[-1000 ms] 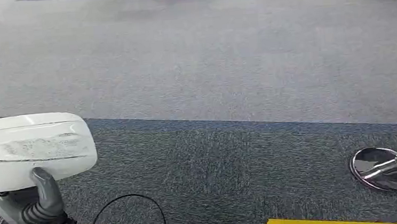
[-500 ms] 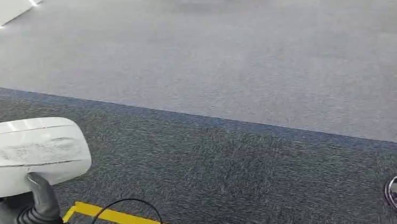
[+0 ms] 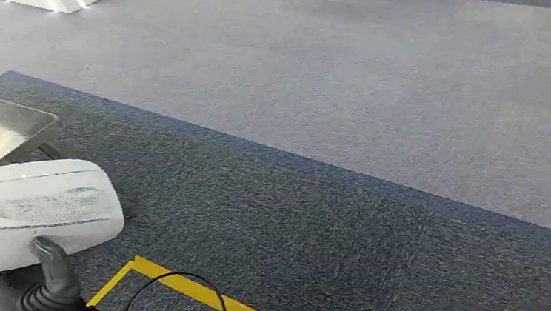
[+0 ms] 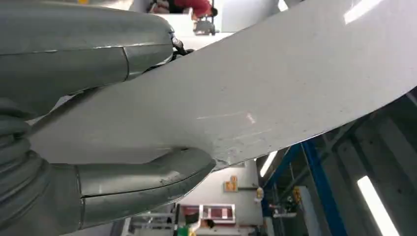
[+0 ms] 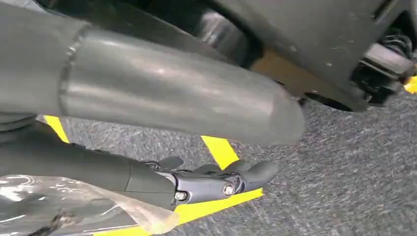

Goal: Take the parts from the cabinet and place them on the table.

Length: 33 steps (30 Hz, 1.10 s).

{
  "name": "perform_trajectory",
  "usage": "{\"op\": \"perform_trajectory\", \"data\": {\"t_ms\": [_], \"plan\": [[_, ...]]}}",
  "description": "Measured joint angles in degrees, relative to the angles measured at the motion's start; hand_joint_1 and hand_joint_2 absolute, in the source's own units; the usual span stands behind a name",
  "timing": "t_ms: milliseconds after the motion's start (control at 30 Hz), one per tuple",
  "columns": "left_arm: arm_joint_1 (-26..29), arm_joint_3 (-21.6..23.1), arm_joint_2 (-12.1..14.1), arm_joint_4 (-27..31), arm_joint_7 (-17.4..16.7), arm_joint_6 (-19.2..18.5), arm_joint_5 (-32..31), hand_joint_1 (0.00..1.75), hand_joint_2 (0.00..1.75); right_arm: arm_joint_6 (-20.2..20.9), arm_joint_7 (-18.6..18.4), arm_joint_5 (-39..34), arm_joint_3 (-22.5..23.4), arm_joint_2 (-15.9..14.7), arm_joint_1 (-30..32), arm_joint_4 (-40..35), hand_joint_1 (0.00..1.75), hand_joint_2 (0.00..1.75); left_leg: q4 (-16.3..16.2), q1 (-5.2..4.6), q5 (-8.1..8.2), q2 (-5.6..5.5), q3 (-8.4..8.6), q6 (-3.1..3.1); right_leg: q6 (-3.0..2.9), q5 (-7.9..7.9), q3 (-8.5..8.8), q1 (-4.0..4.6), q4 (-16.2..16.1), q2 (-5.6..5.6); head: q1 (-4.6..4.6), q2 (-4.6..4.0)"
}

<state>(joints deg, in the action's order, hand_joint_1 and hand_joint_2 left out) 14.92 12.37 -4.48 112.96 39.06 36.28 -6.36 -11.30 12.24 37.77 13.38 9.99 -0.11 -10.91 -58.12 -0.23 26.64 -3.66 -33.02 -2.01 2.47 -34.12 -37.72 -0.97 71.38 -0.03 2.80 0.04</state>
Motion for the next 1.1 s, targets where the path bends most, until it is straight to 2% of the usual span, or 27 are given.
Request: {"op": "perform_trajectory", "data": {"t_ms": [33,67,100,133,233,267,300,333,367,400,433,467,533,567,600,633,700,767,833,867,900,933,967,1000,1033,1067,1100], "plan": [[0.0,0.0,0.0,0.0,0.0,0.0,0.0,1.75,1.75,0.0,0.0,0.0,0.0,0.0,-0.1,0.0,0.00,0.00,-0.1,0.05,0.08,-0.87,0.12,0.12,-0.09,3.19,1.94,-0.09,-5.0,0.45,0.00,0.00],[-0.1,0.0,0.0,0.0,0.0,0.0,0.0,1.75,1.75,0.1,0.0,-0.1,0.0,0.0,-0.2,0.0,0.00,0.00,-0.3,0.14,0.24,-1.56,0.18,0.36,-0.15,5.72,3.89,-0.25,-9.9,1.94,0.00,0.00],[-0.1,0.0,-0.1,0.0,0.0,-0.1,0.0,1.75,1.75,0.2,0.0,-0.2,0.0,0.0,-0.3,0.0,0.00,0.00,-0.4,-0.02,0.40,-2.07,-0.02,0.67,-0.24,4.72,4.58,-0.48,-11.4,5.11,0.02,0.02],[-0.3,0.0,-0.2,0.0,0.0,-0.1,0.0,1.75,1.75,0.4,0.0,-0.3,0.0,0.0,-0.3,0.0,0.00,0.00,-0.9,0.00,0.47,-2.84,-0.55,1.06,-0.45,4.49,5.23,-0.67,-12.8,5.19,0.00,0.00],[-0.3,0.0,-0.1,0.0,0.0,-0.2,0.0,1.75,1.75,0.5,0.0,-0.4,0.0,-0.1,-0.2,0.0,0.00,0.00,-0.5,0.50,-0.10,-4.61,-0.97,2.01,-1.37,4.84,5.62,-0.22,-12.7,3.42,0.04,0.00],[-0.2,0.0,-0.1,0.0,0.0,-0.2,0.0,1.75,1.75,0.5,0.0,-0.4,0.0,0.0,-0.2,0.0,0.00,0.00,-1.0,0.58,0.36,-4.29,-1.13,2.19,-1.74,5.03,5.86,-0.64,-13.0,2.48,0.02,0.00],[-0.3,0.0,-0.1,0.0,0.0,-0.2,0.0,1.75,1.75,0.6,0.0,-0.4,0.0,-0.1,-0.4,0.0,0.00,0.00,-2.7,0.15,1.53,-0.88,-1.78,2.51,-1.94,4.93,6.08,-0.51,-13.1,2.06,0.48,0.00],[-0.6,0.0,-0.1,0.0,0.0,-0.3,0.1,1.75,1.75,0.7,0.0,-0.4,0.0,-0.1,-0.5,0.0,0.00,0.00,-6.4,0.24,3.55,1.25,-3.51,2.85,-2.30,4.74,6.22,-0.41,-13.1,1.17,0.92,0.00],[-0.7,0.0,-0.1,0.0,0.0,-0.3,0.1,1.75,1.75,0.7,0.0,-0.4,0.0,0.0,-0.4,0.0,0.00,0.00,-11.5,0.36,5.87,2.37,-5.90,3.08,-2.51,4.58,6.41,-0.26,-13.1,0.15,0.87,0.00],[-0.6,0.1,-0.1,0.0,0.0,-0.3,0.0,1.75,1.75,0.7,0.0,-0.4,0.0,-0.1,-0.2,0.0,0.00,0.00,-15.7,0.42,7.42,2.78,-7.96,3.21,-2.64,4.41,6.51,-0.19,-13.1,-0.80,0.85,0.00],[-0.6,0.1,-0.1,0.0,0.0,-0.3,0.1,1.75,1.75,0.7,0.0,-0.4,0.0,-0.1,-0.1,0.0,0.00,0.00,-18.1,0.51,7.71,2.93,-9.18,3.29,-2.68,4.26,6.62,-0.16,-13.1,-1.68,0.90,0.00],[-0.5,0.0,-0.1,0.0,0.0,-0.3,0.1,1.75,1.75,0.7,-0.1,-0.4,0.0,-0.2,-0.1,0.0,0.00,0.00,-17.6,0.58,6.67,3.01,-9.02,3.30,-2.66,4.09,6.81,-0.13,-13.1,-2.56,0.90,0.00],[-0.5,0.0,-0.1,0.0,0.0,-0.2,0.3,1.75,1.75,0.7,0.0,-0.4,0.0,-0.1,-0.3,0.0,0.00,0.00,-10.9,0.53,2.29,3.59,-5.76,2.97,-2.55,3.72,7.33,-0.08,-13.1,-3.95,0.94,0.00],[-0.5,0.0,-0.1,0.0,0.0,-0.2,0.3,1.75,1.75,0.7,0.0,-0.4,0.0,-0.1,-0.3,0.0,0.00,0.00,-5.1,0.33,-0.33,4.93,-2.78,2.51,-2.40,3.43,7.78,-0.07,-13.1,-4.71,0.92,0.00],[-0.6,0.0,-0.1,0.0,0.0,-0.2,0.3,1.75,1.75,0.7,0.0,-0.4,0.0,-0.1,-0.4,0.0,0.00,0.00,-1.7,-0.20,-0.43,8.04,-1.04,1.95,-2.19,3.19,8.07,-0.02,-13.1,-5.30,0.87,0.00],[-0.7,0.0,-0.1,0.0,0.0,-0.2,0.3,1.75,1.75,0.7,0.0,-0.4,0.0,-0.1,-0.4,0.0,0.00,0.00,-0.9,-0.83,0.10,8.74,-0.65,1.58,-1.60,2.81,8.01,0.43,-13.0,-5.74,0.96,0.00],[-0.5,0.0,-0.2,0.0,0.0,-0.2,0.3,1.75,1.75,0.7,-0.1,-0.4,0.0,-0.1,-0.6,0.0,0.00,0.00,-1.1,-0.87,0.18,7.45,-1.02,1.34,-1.18,2.64,8.51,0.39,-13.2,-7.11,0.79,0.02],[-0.4,-0.2,-0.1,0.0,0.0,-0.1,0.3,1.75,1.75,0.8,0.0,-0.3,0.0,-0.1,-0.9,0.0,0.00,0.00,-0.3,-0.59,-0.14,5.82,-0.67,0.58,-0.46,2.29,9.27,0.46,-13.7,-8.41,0.85,0.00],[-0.5,-0.3,-0.2,0.0,0.0,-0.1,0.3,1.75,1.75,0.8,0.0,-0.3,0.0,-0.1,-1.0,0.0,0.00,0.00,0.2,-0.05,-0.53,4.66,-0.45,0.03,0.04,-0.35,7.09,0.08,-9.6,-2.12,0.22,0.02],[-0.6,-0.3,-0.3,0.0,0.0,-0.1,0.3,1.75,1.75,0.8,-0.1,-0.3,0.0,-0.1,-0.9,0.0,0.00,0.00,0.2,0.04,-0.52,3.94,-0.53,-0.11,0.17,-2.47,4.74,0.07,-5.0,-0.78,0.11,0.00],[-0.5,-0.3,-0.3,0.0,0.0,-0.1,0.3,1.75,1.75,0.9,-0.2,-0.3,0.0,-0.1,-0.9,0.0,0.00,0.00,0.2,0.03,-0.48,3.16,-0.53,-0.17,0.25,-4.48,2.02,0.05,0.2,-0.21,0.15,0.02],[-0.5,-0.4,-0.3,0.0,0.0,-0.1,0.3,1.75,1.75,1.0,-0.3,-0.3,0.0,-0.1,-0.6,0.0,0.00,0.00,0.1,0.03,-0.45,2.33,-0.53,-0.22,0.34,-5.41,-0.25,0.06,4.0,-0.09,0.22,0.00],[-0.4,-0.5,-0.3,0.0,0.0,-0.1,0.3,1.75,1.75,1.0,-0.3,-0.3,0.0,-0.1,-0.4,0.0,0.00,0.00,0.1,0.03,-0.43,1.39,-0.46,-0.24,0.37,-4.75,-1.37,0.06,5.1,-0.07,0.13,0.00],[-0.4,-0.5,-0.3,0.0,0.0,-0.1,0.3,1.75,1.75,1.0,-0.3,-0.2,0.0,-0.1,-0.3,0.0,0.00,0.00,0.1,0.04,-0.41,0.46,-0.35,-0.21,0.33,-2.76,-1.13,0.05,3.5,-0.04,0.18,0.00],[-0.5,-0.6,-0.3,0.0,0.0,-0.1,0.3,1.75,1.75,1.0,-0.3,-0.2,0.0,-0.1,-0.4,0.0,0.00,0.00,0.0,0.09,-0.35,-0.43,-0.23,-0.13,0.32,0.23,0.28,-0.01,-0.4,0.13,0.15,0.02],[-0.5,-0.6,-0.3,0.0,0.0,-0.1,0.3,1.75,1.75,1.0,-0.2,-0.2,0.0,-0.1,-0.5,0.0,0.00,0.00,-0.1,0.15,-0.23,-1.24,-0.11,0.04,0.25,3.27,2.34,-0.15,-5.6,0.94,0.18,0.00],[-0.5,-0.7,-0.3,0.0,0.0,-0.1,0.3,1.75,1.75,1.0,-0.2,-0.2,0.0,-0.1,-0.5,0.0,0.00,0.00,-0.3,0.25,-0.04,-1.91,-0.21,0.33,0.24,5.64,4.27,-0.46,-10.5,3.66,0.13,0.00]]}}
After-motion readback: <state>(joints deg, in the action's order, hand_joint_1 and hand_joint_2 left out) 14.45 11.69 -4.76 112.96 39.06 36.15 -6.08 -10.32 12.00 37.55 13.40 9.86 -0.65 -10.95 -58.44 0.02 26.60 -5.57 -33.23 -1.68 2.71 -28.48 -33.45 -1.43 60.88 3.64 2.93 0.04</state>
